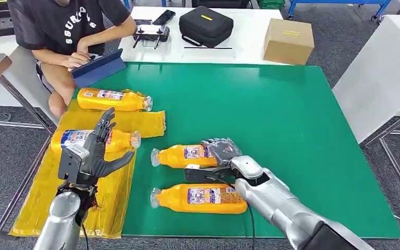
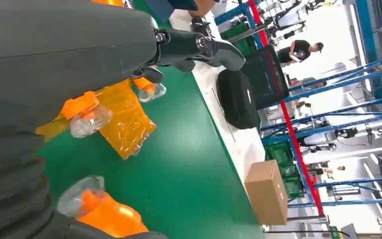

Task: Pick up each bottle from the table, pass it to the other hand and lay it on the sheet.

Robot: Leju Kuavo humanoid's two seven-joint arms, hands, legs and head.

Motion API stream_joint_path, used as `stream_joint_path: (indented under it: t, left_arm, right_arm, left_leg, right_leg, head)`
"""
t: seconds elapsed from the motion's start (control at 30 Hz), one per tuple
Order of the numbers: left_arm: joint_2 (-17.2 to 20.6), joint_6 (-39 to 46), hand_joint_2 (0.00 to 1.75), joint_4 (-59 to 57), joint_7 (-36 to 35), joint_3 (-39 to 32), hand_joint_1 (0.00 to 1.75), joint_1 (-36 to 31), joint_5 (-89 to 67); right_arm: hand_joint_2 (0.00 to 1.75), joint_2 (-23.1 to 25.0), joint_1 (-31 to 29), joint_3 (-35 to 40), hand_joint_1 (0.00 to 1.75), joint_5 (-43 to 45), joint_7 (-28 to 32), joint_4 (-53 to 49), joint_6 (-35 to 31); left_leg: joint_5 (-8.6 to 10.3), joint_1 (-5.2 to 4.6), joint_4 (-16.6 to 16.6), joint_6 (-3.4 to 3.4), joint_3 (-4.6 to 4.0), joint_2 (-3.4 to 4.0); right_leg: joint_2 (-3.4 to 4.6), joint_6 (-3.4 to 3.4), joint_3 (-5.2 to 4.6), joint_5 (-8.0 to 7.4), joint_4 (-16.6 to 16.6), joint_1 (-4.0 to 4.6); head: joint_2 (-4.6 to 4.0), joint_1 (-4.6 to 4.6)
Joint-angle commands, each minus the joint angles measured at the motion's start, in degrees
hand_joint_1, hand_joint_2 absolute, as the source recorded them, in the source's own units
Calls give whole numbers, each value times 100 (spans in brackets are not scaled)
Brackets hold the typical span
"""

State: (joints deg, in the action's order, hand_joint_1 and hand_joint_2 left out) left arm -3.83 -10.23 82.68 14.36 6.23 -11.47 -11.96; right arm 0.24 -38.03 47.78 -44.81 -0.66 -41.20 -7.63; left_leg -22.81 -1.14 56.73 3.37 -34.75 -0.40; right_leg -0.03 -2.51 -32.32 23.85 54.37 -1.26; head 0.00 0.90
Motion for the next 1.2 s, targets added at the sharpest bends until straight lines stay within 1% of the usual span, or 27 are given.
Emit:
stream_joint_path:
  t: [0.03, 0.13, 0.17, 0.23, 0.27, 0.3, 0.37, 0.4, 0.43, 0.5, 0.53, 0.57, 0.63, 0.67, 0.7, 0.77, 0.8, 0.83, 0.87, 0.93, 0.97, 1.0, 1.03, 1.1, 1.2]
  left_arm:
    - [84, 37, 175, 4, -21, -66, 0, 49, -63]
    - [83, 66, 175, 22, -17, -17, 0, 29, -88]
    - [61, 94, 175, 37, -33, 9, 0, 5, -105]
    - [34, 126, 175, 59, -82, 41, 0, -24, -130]
    - [25, 146, 175, 78, -123, 66, 0, -37, -148]
    - [25, 146, 175, 78, -123, 66, 0, -37, -148]
    - [15, 145, 175, 80, -141, 123, 0, -55, -160]
    - [15, 145, 175, 80, -141, 123, 0, -55, -160]
    - [40, 139, 175, -2, -140, 232, 0, -116, -157]
    - [42, 137, 175, -38, -140, 266, 0, -151, -151]
    - [73, 140, 175, -92, -138, 352, 0, -205, -137]
    - [118, 118, 175, -146, -135, 502, 0, -301, -142]
    - [135, 104, 175, -181, -122, 687, 0, -444, -141]
    - [162, 21, 175, -189, -157, 862, 0, -579, -127]
    - [131, 23, 175, -179, -230, 900, 0, -627, -120]
    - [75, -116, 175, -173, -319, 1124, 0, -797, -109]
    - [8, -148, 175, -168, -405, 1227, 0, -869, -112]
    - [-15, -168, 175, -157, -424, 1302, 0, -897, -110]
    - [-39, -219, 175, -139, -453, 1414, 0, -924, -104]
    - [-64, -241, 175, -107, -507, 1586, 0, -957, -124]
    - [-74, -271, 175, -104, -548, 1681, 0, -997, -117]
    - [-89, -289, 175, -103, -588, 1735, 0, -1034, -85]
    - [-93, -292, 175, -105, -681, 1853, 0, -1113, -43]
    - [-136, -317, 175, -136, -762, 1981, 0, -1223, -1]
    - [-200, -361, 175, -266, -930, 2215, 0, -1461, 249]
  right_arm:
    - [175, -300, 638, -1273, 175, 459, 248, -1580, -594]
    - [175, -221, 894, -1699, 175, 796, 551, -2040, -918]
    - [175, -89, 1041, -1982, 175, 1080, 792, -2267, -1205]
    - [175, -39, 1090, -2048, 175, 1148, 798, -2375, -1244]
    - [175, 43, 1174, -2189, 175, 1329, 929, -2508, -1376]
    - [175, 43, 1174, -2189, 175, 1329, 929, -2508, -1376]
    - [175, 251, 1312, -2492, 175, 1837, 1302, -2687, -1660]
    - [175, 251, 1312, -2492, 175, 1837, 1302, -2687, -1660]
    - [175, 429, 1462, -2725, 175, 2686, 1708, -2849, -1472]
    - [175, 420, 1482, -2695, 175, 2724, 1742, -2827, -1469]
    - [175, 519, 1553, -2781, 175, 3319, 2015, -2889, -1206]
    - [175, 639, 1564, -2835, 175, 3807, 2355, -2825, -1008]
    - [175, 776, 1454, -2740, 175, 4150, 2483, -2607, -758]
    - [175, 859, 1295, -2632, 175, 4294, 2471, -2361, -581]
    - [175, 920, 1236, -2610, 175, 4315, 2484, -2258, -597]
    - [175, 1056, 1040, -2442, 175, 4307, 2595, -1918, -500]
    - [175, 1145, 975, -2366, 175, 4290, 2625, -1751, -487]
    - [175, 1196, 934, -2325, 175, 4285, 2690, -1640, -486]
    - [175, 1255, 867, -2210, 175, 4301, 2716, -1436, -332]
    - [175, 1336, 779, -2018, 175, 4196, 2801, -1161, -258]
    - [175, 1390, 727, -1932, 175, 4145, 2839, -1025, -221]
    - [175, 1443, 671, -1867, 175, 4084, 2851, -896, -232]
    - [175, 1544, 545, -1761, 175, 3999, 2881, -619, -274]
    - [175, 1640, 486, -1662, 175, 3905, 2918, -433, -352]
    - [175, 1743, 358, -1546, 175, 3830, 3061, -136, -441]
  left_leg:
    - [-14, 7, 4, -27, 11, -1]
    - [-15, 7, 5, -28, -1, 3]
    - [-17, 6, 6, -32, 3, -2]
    - [-5, 6, 2, -18, -19, -9]
    - [-13, 7, 6, -27, -10, -8]
    - [-9, 6, 4, -22, -18, -6]
    - [-9, 6, 4, -22, -19, 2]
    - [-15, 9, 8, -30, -10, 1]
    - [-9, 7, 5, -23, -19, -1]
    - [-9, 8, 5, -26, -17, -7]
    - [-5, 7, 2, -18, -25, -3]
    - [-10, 9, 5, -27, -14, -7]
    - [-9, 8, 5, -26, -16, -8]
    - [-6, 8, 3, -21, -21, -2]
    - [-12, 11, 9, -30, -15, 2]
    - [-4, 7, 5, -19, -27, 4]
    - [-9, 9, 9, -27, -20, 6]
    - [-5, 8, 6, -21, -26, 2]
    - [-12, 11, 12, -31, -17, 4]
    - [-4, 6, 2, -16, -25, 7]
    - [-10, 10, 5, -26, -14, 9]
    - [-7, 8, 3, -19, -19, 9]
    - [-14, 10, 7, -29, -10, 14]
    - [-4, 5, 2, -15, -26, 10]
    - [-12, 9, 9, -28, -17, 4]
  right_leg:
    - [-3, 17, 14, 13, 1, 6]
    - [-2, 18, 8, 14, 4, 7]
    - [-7, 20, 11, 19, 6, 6]
    - [-11, 11, -12, 7, 2, 6]
    - [-10, 17, -5, 15, 6, 7]
    - [-7, 13, -13, 10, 4, 6]
    - [-1, 13, -16, 8, 4, 6]
    - [-3, 18, -6, 15, 7, 8]
    - [-6, 13, -16, 10, 5, 7]
    - [-12, 16, -13, 12, 5, 7]
    - [-6, 11, -22, 6, 1, 7]
    - [-11, 16, -10, 13, 3, 8]
    - [-12, 17, -13, 13, 6, 7]
    - [-6, 14, -19, 7, 2, 7]
    - [-2, 19, -13, 12, 7, 11]
    - [1, 12, -27, 4, 5, 6]
    - [2, 18, -20, 8, 9, 9]
    - [-2, 14, -24, 5, 7, 7]
    - [0, 20, -15, 11, 11, 11]
    - [4, 10, -24, 3, 3, 6]
    - [5, 16, -12, 8, 4, 9]
    - [6, 12, -18, 5, 2, 7]
    - [10, 18, -9, 10, 6, 9]
    - [6, 10, -25, 3, 5, 5]
    - [-1, 17, -14, 13, 11, 8]
  head:
    - [0, 2]
    - [0, 2]
    - [0, -2]
    - [0, 0]
    - [0, -2]
    - [0, 0]
    - [0, -2]
    - [0, 0]
    - [0, 0]
    - [0, 0]
    - [0, -2]
    - [0, 2]
    - [0, -2]
    - [0, 0]
    - [0, 2]
    - [0, -2]
    - [0, 0]
    - [0, 0]
    - [0, 0]
    - [0, 0]
    - [0, 2]
    - [0, 0]
    - [0, 2]
    - [0, 0]
    - [0, 0]
